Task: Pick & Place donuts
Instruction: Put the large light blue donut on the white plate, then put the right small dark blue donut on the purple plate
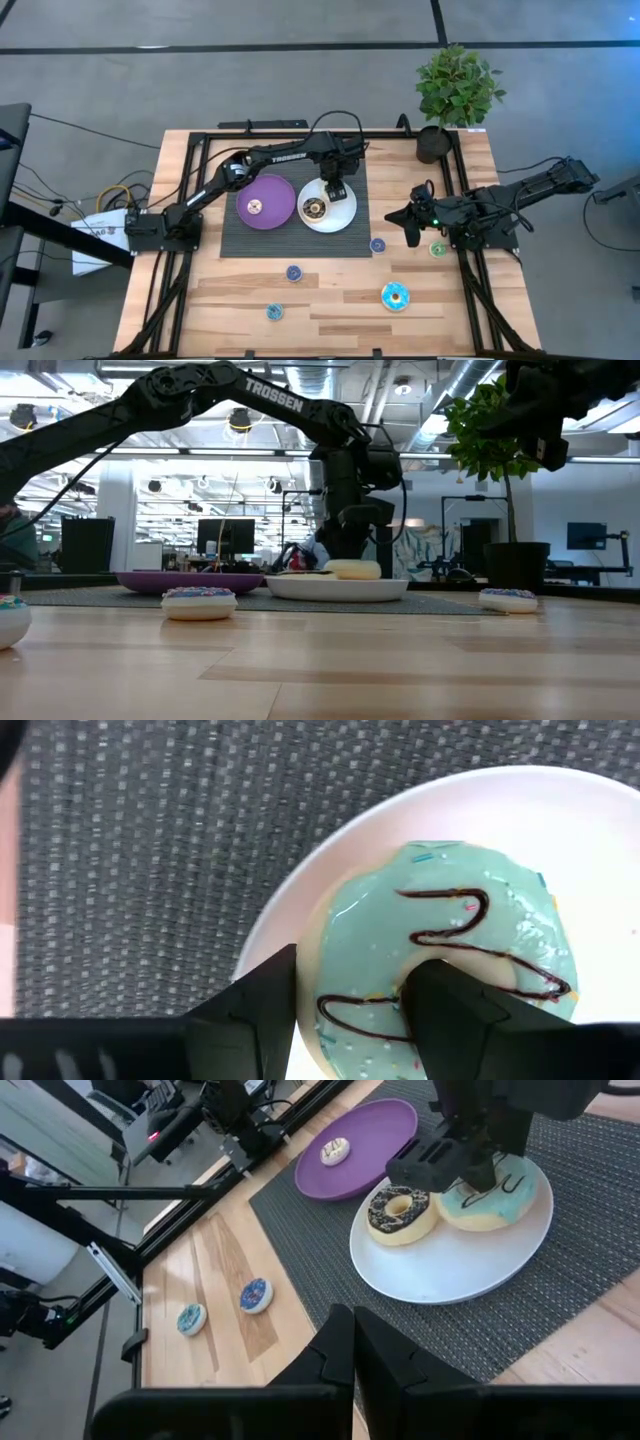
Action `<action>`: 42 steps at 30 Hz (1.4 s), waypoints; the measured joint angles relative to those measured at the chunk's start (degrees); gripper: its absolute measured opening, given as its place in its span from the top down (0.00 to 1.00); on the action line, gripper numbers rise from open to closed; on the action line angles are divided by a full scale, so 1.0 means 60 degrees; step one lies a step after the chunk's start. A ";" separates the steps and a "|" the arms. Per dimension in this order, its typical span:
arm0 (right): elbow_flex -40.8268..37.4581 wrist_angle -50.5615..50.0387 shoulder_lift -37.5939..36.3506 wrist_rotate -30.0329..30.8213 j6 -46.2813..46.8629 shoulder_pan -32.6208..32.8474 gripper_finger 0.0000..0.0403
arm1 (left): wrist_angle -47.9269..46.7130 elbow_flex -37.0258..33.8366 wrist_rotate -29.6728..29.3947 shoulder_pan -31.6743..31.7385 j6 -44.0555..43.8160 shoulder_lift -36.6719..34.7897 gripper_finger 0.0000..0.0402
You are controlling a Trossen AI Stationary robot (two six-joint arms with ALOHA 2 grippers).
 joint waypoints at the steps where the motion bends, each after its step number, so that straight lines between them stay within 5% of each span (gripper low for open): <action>1: 0.0000 0.0000 0.0000 0.0000 0.0000 0.0000 1.00 | -0.0004 0.0000 0.0029 -0.0004 0.0000 0.0000 0.60; 24: 0.0000 0.0004 0.0000 -0.0018 -0.0018 0.0000 1.00 | -0.0205 -0.0004 0.0092 -0.0004 -0.0342 0.0004 0.48; 42: 0.0000 0.0035 0.0000 -0.0015 -0.0015 0.0000 1.00 | -0.1153 0.0474 -0.0085 0.0015 -0.0341 -0.0113 0.48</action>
